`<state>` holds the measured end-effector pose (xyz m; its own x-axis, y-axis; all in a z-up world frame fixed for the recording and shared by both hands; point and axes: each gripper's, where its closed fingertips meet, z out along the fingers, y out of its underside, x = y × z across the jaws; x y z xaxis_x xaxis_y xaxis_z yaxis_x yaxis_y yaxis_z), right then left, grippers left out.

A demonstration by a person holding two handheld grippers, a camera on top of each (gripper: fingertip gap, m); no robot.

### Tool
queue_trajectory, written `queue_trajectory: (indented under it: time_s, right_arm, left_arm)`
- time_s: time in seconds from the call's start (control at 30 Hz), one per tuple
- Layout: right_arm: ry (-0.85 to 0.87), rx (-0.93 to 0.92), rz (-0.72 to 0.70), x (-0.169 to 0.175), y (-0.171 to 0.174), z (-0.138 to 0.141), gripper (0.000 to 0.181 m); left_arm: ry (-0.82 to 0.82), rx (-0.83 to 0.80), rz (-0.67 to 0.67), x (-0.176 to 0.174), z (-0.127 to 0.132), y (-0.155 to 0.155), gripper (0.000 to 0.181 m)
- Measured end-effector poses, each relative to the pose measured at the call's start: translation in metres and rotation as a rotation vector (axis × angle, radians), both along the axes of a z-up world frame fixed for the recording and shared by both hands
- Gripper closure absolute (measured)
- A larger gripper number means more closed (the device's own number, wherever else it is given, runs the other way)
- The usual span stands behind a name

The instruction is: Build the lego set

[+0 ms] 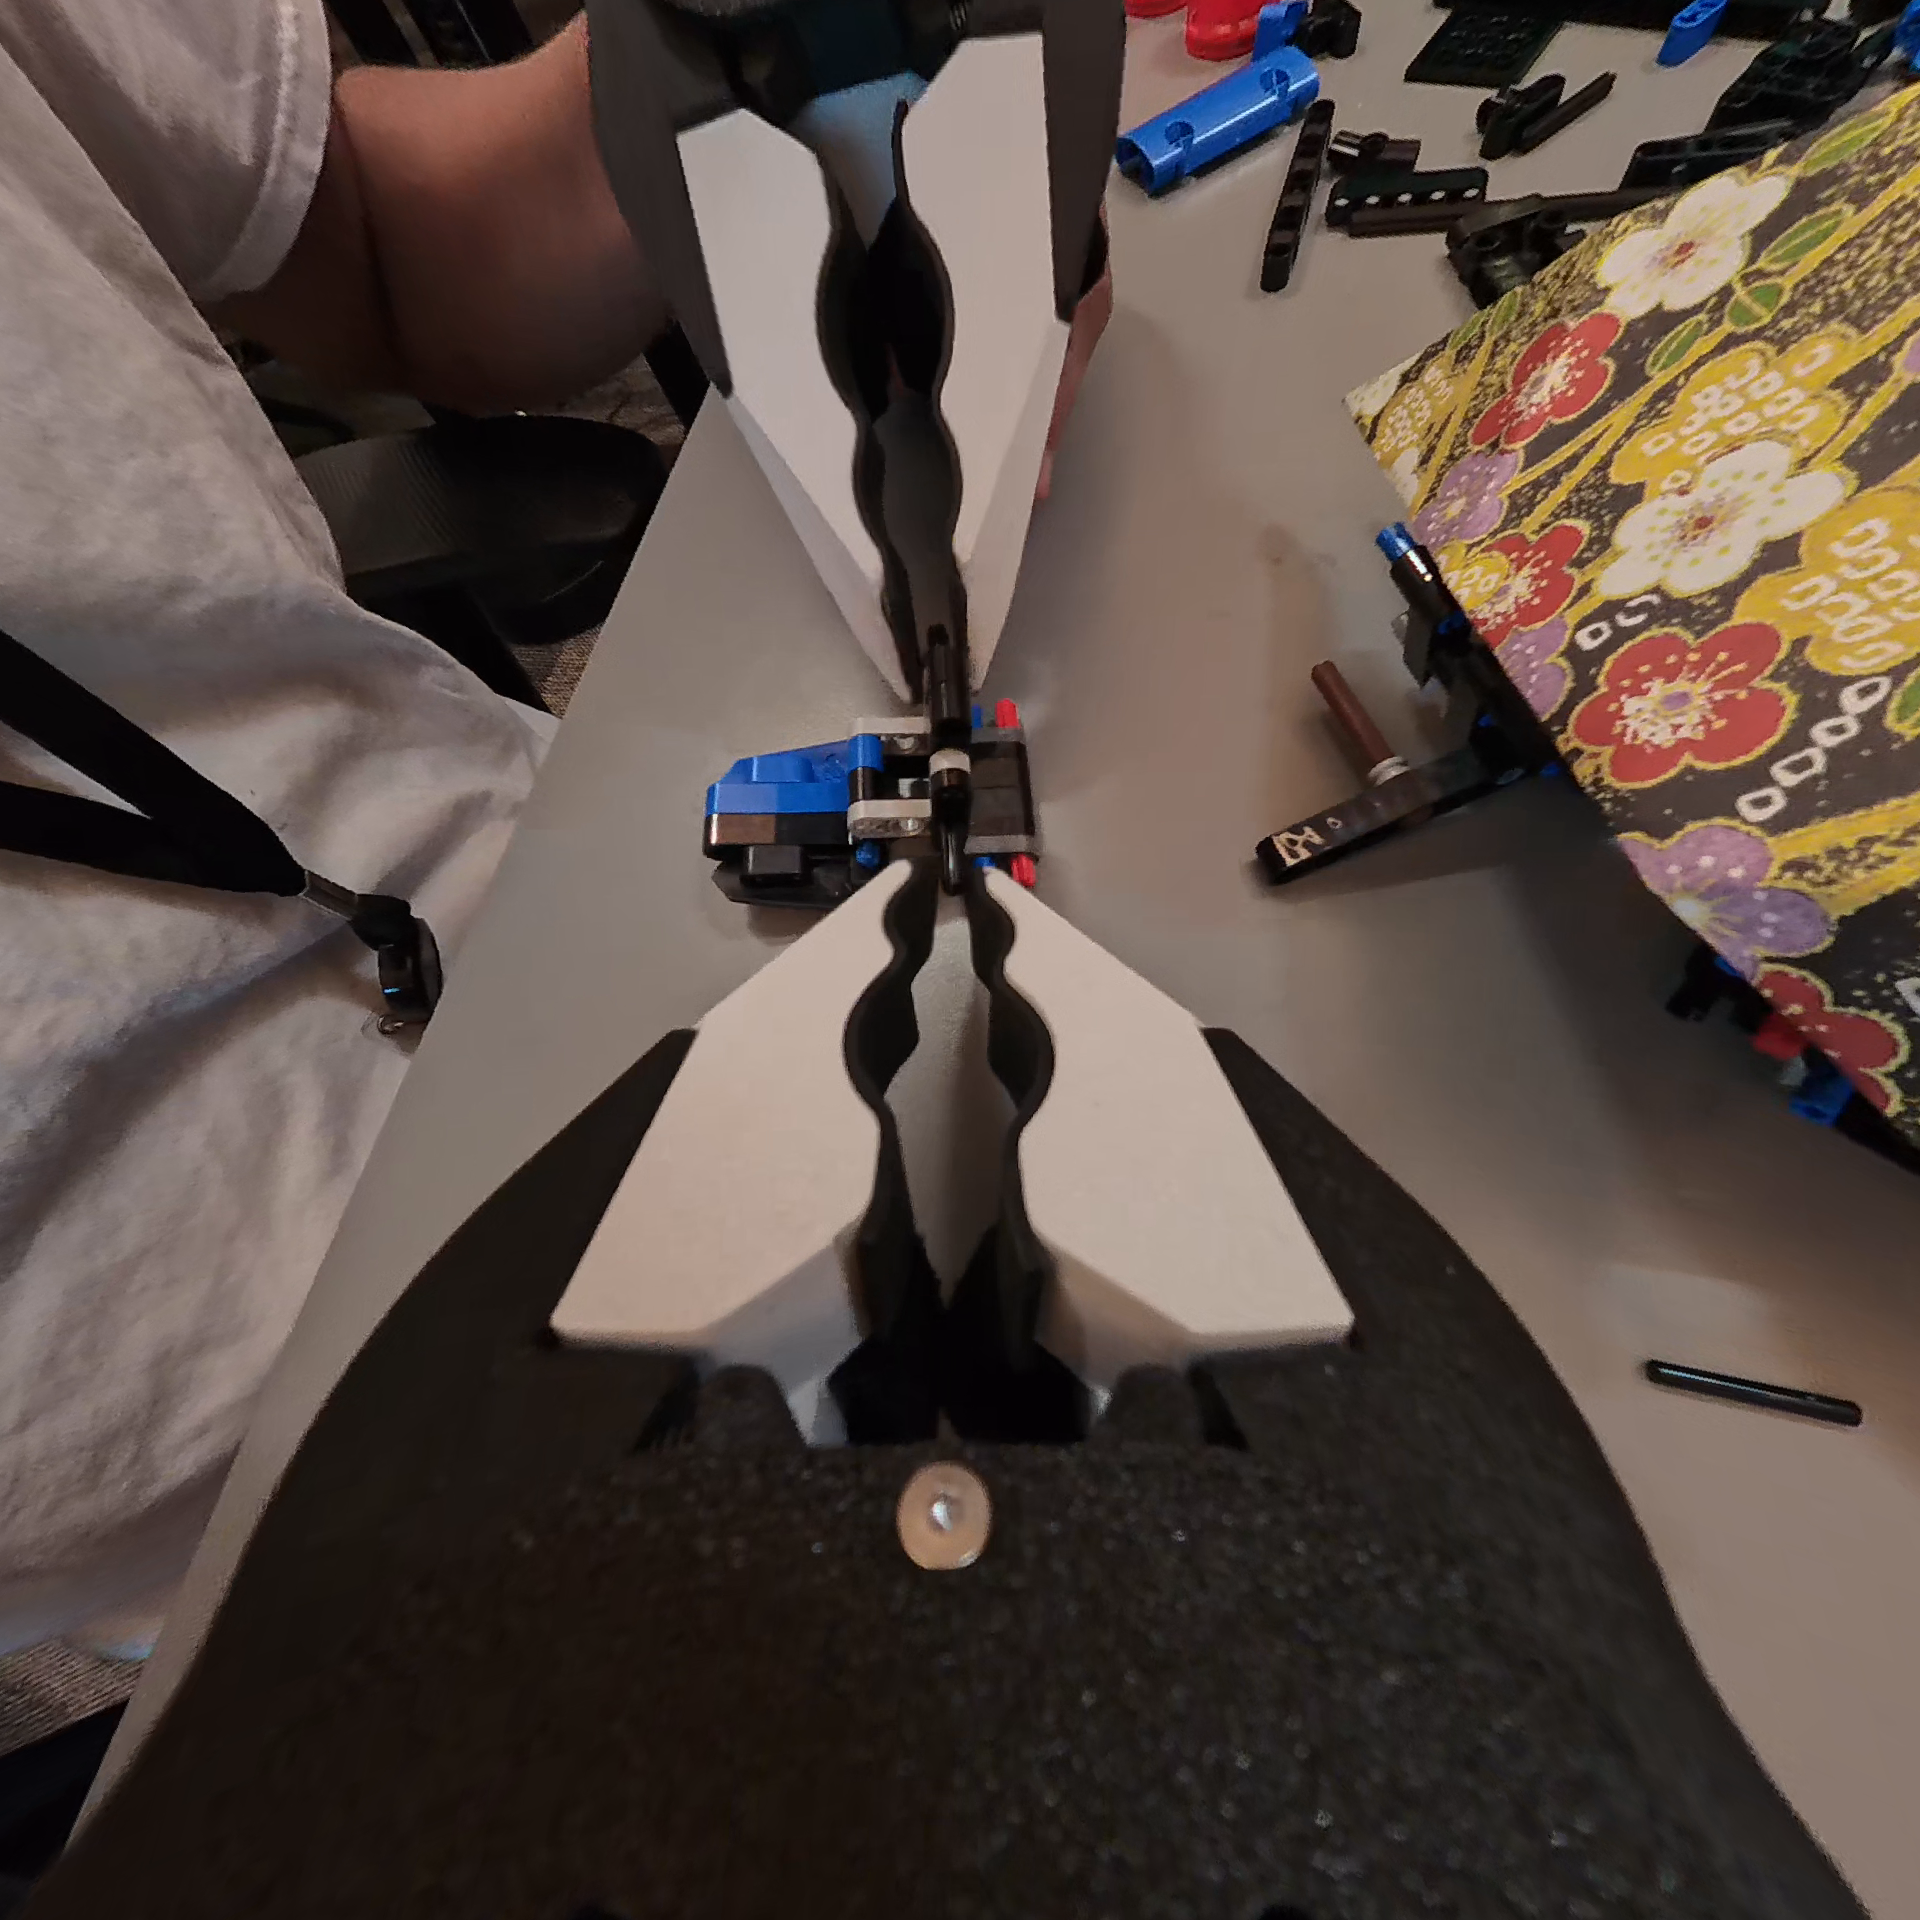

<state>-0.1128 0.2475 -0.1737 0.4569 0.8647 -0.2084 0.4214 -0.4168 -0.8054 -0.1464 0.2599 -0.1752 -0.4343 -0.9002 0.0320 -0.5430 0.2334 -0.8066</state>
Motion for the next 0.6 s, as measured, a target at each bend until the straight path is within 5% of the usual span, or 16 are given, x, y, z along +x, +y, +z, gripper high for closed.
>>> queue_trajectory:
  time_s: [0.6]
  right_arm:
    - [-0.022, 0.023, 0.023, -0.0014, -0.0014, -0.0012, 0.179]
  left_arm:
    - [-0.009, 0.012, -0.013, -0.0007, 0.0008, -0.0003, 0.177]
